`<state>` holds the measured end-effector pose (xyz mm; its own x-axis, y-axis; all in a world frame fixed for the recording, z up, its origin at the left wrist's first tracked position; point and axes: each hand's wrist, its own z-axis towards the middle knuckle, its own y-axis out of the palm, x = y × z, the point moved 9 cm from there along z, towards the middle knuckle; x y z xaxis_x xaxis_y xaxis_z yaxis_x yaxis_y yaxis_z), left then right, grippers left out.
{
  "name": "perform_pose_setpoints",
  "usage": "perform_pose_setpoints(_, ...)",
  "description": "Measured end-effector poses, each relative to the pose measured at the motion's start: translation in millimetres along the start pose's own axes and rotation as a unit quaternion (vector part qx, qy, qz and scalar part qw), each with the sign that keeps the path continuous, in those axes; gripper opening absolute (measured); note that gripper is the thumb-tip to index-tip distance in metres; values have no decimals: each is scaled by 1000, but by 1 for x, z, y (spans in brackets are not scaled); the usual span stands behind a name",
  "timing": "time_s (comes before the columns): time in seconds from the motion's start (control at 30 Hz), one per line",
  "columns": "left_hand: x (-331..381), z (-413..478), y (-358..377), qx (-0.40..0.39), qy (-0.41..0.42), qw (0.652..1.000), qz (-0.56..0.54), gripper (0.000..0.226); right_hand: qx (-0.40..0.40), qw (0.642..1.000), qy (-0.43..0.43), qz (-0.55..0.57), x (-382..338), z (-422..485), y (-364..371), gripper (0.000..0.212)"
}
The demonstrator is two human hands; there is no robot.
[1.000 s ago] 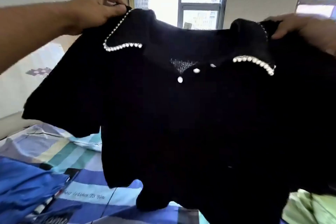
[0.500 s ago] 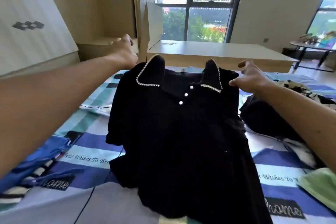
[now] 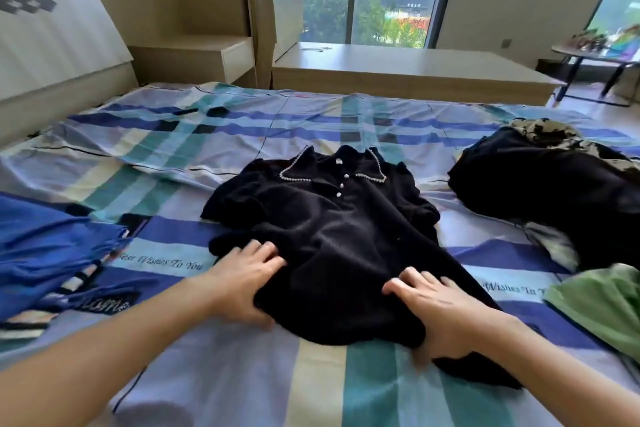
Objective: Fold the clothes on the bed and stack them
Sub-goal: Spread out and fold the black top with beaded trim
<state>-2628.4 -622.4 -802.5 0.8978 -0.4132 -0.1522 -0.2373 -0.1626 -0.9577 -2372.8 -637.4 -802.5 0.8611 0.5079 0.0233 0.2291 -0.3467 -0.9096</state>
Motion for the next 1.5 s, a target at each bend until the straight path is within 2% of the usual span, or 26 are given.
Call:
perform_pose_setpoints(0.07, -17, 5, 5, 12, -29, 999, 10, 108, 28, 999, 9, 15, 9, 5, 2, 93)
perform_pose_setpoints(0.13, -26, 11, 7, 32, -48, 998, 11, 99, 79, 997, 13, 23, 19, 11, -5, 66)
perform_pose_setpoints(0.2, -23, 18, 0, 85, -42, 995, 30, 67, 133, 991, 20, 28, 25, 14, -16, 46)
perform_pose_setpoints(0.27, -16, 23, -16, 164, -26, 985, 50, 35, 167, 984, 37, 59, 32, 16, -27, 40)
perform_pose_setpoints(0.3, -13, 24, -25, 210, -13, 977, 42, 28, 183, 978, 47, 88, 37, 16, -32, 40)
perform_pose_setpoints(0.33, -11, 24, -35, 251, -1, 968, 14, 28, 201, 970, 55, 121, 42, 15, -37, 41)
perform_pose_setpoints(0.4, -15, 17, -57, 326, 16, 937, -127, 33, 247, 949, 64, 184, 53, 10, -49, 41)
perform_pose_setpoints(0.47, -34, 6, -75, 360, -11, 875, -322, 25, 305, 920, 85, 233, 68, -2, -62, 36)
perform_pose_setpoints(0.5, -45, 1, -81, 369, -27, 849, -378, 22, 332, 905, 106, 243, 78, -10, -69, 34)
perform_pose_setpoints(0.53, -52, -6, -89, 380, -38, 836, -394, 22, 347, 897, 130, 242, 88, -17, -73, 32)
perform_pose_setpoints(0.6, -62, -17, -97, 393, -43, 838, -377, 11, 331, 901, 183, 212, 104, -27, -74, 30)
perform_pose_setpoints(0.63, -66, -19, -97, 388, -46, 847, -361, 4, 311, 907, 204, 198, 110, -29, -72, 29)
perform_pose_setpoints(0.67, -68, -19, -95, 374, -59, 859, -344, 14, 293, 912, 217, 189, 114, -29, -69, 28)
perform_pose_setpoints(0.77, -69, -13, -73, 285, -114, 917, -253, 61, 262, 917, 222, 203, 115, -23, -57, 30)
perform_pose_setpoints(0.87, -53, -3, -36, 174, -98, 971, -131, 105, 273, 915, 191, 229, 110, -18, -54, 30)
perform_pose_setpoints(0.93, -44, 4, -3, 80, -96, 989, -82, 119, 285, 914, 158, 241, 106, -14, -53, 25)
perform_pose_setpoints(1.0, -33, 9, 17, 36, -74, 995, -57, 108, 270, 924, 116, 246, 96, -7, -46, 19)
perform_pose_setpoints(1.1, -36, 13, 4, 88, -72, 990, -89, 54, 210, 947, 42, 240, 75, 4, -31, 19)
perform_pose_setpoints(1.2, -56, 7, -12, 119, -89, 980, -131, 61, 140, 959, -27, 244, 61, 3, -23, 24)
perform_pose_setpoints(1.3, -68, -7, -41, 127, -45, 957, -255, 62, 150, 944, -75, 283, 57, -13, -42, 9)
perform_pose_setpoints(1.33, -71, -15, -53, 130, -27, 952, -276, 61, 156, 932, -73, 319, 60, -20, -50, 7)
perform_pose_setpoints(1.43, -85, -42, -72, 112, -20, 951, -288, 55, 107, 897, -25, 429, 74, -40, -58, 27)
perform_pose_setpoints(1.5, -90, -58, -66, 53, -43, 954, -292, 49, 28, 908, 8, 417, 78, -50, -48, 35)
